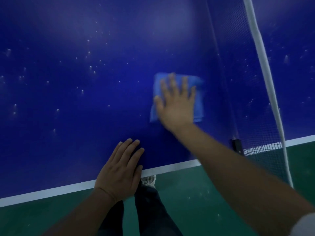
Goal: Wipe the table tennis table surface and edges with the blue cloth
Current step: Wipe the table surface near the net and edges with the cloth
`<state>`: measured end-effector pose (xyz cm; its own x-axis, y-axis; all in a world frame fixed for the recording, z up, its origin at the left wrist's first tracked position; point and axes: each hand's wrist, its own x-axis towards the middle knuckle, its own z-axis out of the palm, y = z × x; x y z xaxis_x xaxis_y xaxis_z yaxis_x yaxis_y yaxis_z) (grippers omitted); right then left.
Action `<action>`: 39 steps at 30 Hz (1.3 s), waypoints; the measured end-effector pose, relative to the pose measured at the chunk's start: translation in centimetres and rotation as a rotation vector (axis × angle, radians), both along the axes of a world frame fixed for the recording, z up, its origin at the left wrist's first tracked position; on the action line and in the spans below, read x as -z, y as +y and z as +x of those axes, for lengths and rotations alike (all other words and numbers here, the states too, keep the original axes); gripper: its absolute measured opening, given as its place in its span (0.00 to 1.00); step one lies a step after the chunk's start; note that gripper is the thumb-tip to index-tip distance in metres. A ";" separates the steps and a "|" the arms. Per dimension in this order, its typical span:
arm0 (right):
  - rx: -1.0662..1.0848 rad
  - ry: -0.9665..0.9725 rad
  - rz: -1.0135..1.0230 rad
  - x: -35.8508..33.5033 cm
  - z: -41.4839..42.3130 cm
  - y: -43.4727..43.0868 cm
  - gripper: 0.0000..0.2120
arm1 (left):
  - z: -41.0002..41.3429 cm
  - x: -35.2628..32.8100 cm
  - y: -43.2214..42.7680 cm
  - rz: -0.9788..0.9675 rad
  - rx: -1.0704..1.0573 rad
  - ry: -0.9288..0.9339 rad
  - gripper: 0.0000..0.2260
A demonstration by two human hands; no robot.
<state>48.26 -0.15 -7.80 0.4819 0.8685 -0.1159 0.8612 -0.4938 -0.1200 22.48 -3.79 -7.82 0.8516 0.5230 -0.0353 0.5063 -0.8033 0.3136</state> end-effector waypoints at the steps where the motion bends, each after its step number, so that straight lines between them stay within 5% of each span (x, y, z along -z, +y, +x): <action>1: -0.227 0.013 0.005 0.2 -2.5 -1.2 0.30 | -0.1 0.0 0.1 -0.013 -0.006 -0.029 0.21; 3: -0.570 0.040 0.020 0.3 -4.6 -5.0 0.28 | -0.3 0.0 0.1 -0.024 -0.009 -0.073 0.20; 5: -0.588 0.035 0.018 0.0 -1.6 -6.6 0.28 | -0.2 0.1 0.1 -0.005 -0.006 -0.068 0.19; 11: 0.194 0.003 -0.012 -0.3 4.5 -0.7 0.31 | -0.1 -0.2 -0.1 -0.015 -0.050 -0.076 0.19; 16: -0.320 0.122 0.006 -0.4 -6.8 -2.5 0.30 | 0.9 -1.7 0.2 -0.130 -0.375 -0.325 0.19; 18: -0.328 0.291 0.122 -1.0 -7.7 -5.1 0.28 | 2.3 -2.5 0.1 -0.157 -0.409 -0.389 0.21; 21: -0.037 0.259 0.255 -1.2 -3.3 -10.9 0.24 | 6.3 -2.9 -0.2 -0.171 -0.327 -0.200 0.27; 25: 0.139 0.158 0.068 -0.9 1.9 -16.2 0.26 | 10.7 -1.5 0.8 -0.061 -0.205 0.126 0.30; 31: 0.069 0.106 0.078 -0.1 5.3 -14.4 0.25 | 16.2 -0.9 9.6 0.006 -0.170 0.105 0.30; 36: 0.068 0.108 0.044 0.0 6.0 -12.6 0.27 | 14.4 -0.1 4.3 0.108 0.412 0.152 0.30; 39: 0.078 0.106 0.047 -0.1 6.2 -12.9 0.27 | 15.2 -0.7 10.0 0.131 0.462 0.223 0.30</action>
<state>54.43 -13.07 -7.67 0.5355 0.8344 -0.1302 0.8016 -0.5508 -0.2327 37.65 6.20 -7.08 0.9736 0.1073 -0.2013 0.1333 -0.9837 0.1207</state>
